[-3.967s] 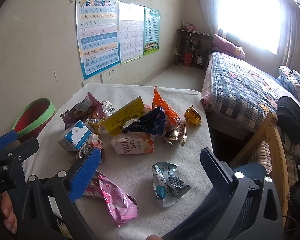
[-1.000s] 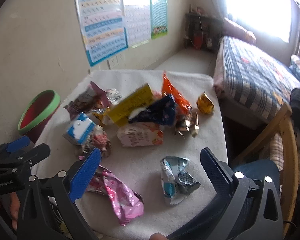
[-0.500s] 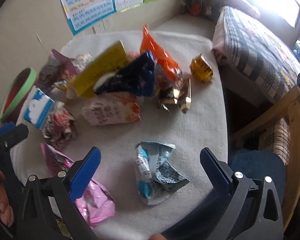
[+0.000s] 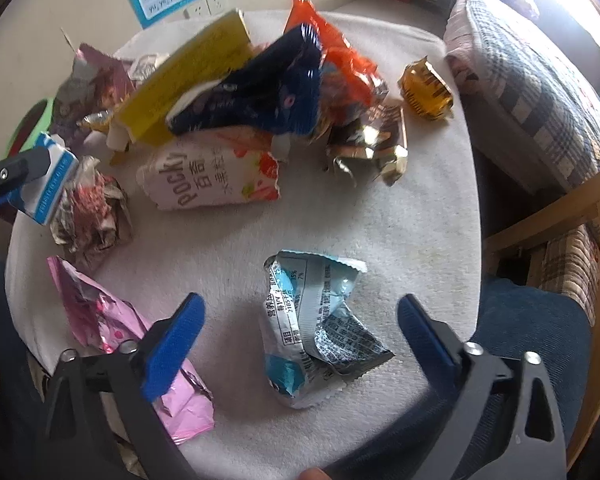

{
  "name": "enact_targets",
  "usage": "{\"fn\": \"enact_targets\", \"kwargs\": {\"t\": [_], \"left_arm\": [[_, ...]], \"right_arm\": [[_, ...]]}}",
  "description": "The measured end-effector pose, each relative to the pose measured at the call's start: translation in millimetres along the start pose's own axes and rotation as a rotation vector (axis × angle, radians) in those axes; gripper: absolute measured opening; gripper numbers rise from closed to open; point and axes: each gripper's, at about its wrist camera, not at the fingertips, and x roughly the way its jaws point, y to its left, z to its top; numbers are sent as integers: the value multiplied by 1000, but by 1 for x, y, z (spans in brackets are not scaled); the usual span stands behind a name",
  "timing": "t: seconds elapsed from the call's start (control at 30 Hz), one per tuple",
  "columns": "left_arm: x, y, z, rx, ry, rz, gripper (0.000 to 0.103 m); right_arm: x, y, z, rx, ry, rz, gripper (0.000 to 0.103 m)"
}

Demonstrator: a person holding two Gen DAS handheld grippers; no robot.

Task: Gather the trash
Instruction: 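Grasp the white milk carton with the left tool while the right tool grasps the blue-white wrapper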

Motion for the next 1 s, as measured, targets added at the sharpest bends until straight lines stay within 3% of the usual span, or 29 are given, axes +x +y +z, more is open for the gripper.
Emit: {"fn": "enact_targets", "kwargs": {"t": [0.07,0.1,0.37,0.5,0.63,0.8,1.0], "left_arm": [[5,3,0,-9,12,-3,93],[7,5,0,-10,20,-4,85],[-7,15,-24,24,9,-39,71],[-11,24,-38,-3,50,-46,47],[-18,41,-46,-68,77,-69,47],[-30,55,-41,-143,41,-82,81],[-20,62,-34,-216,68,-48,85]], "right_arm": [[3,-1,0,1,10,6,87],[4,-2,1,1,10,10,84],[6,-9,8,9,15,57,60],[2,-7,10,5,7,64,54],[-2,-2,10,-11,-2,61,53],[-4,3,8,-26,-3,53,53],[-4,5,9,-38,1,47,53]]}}
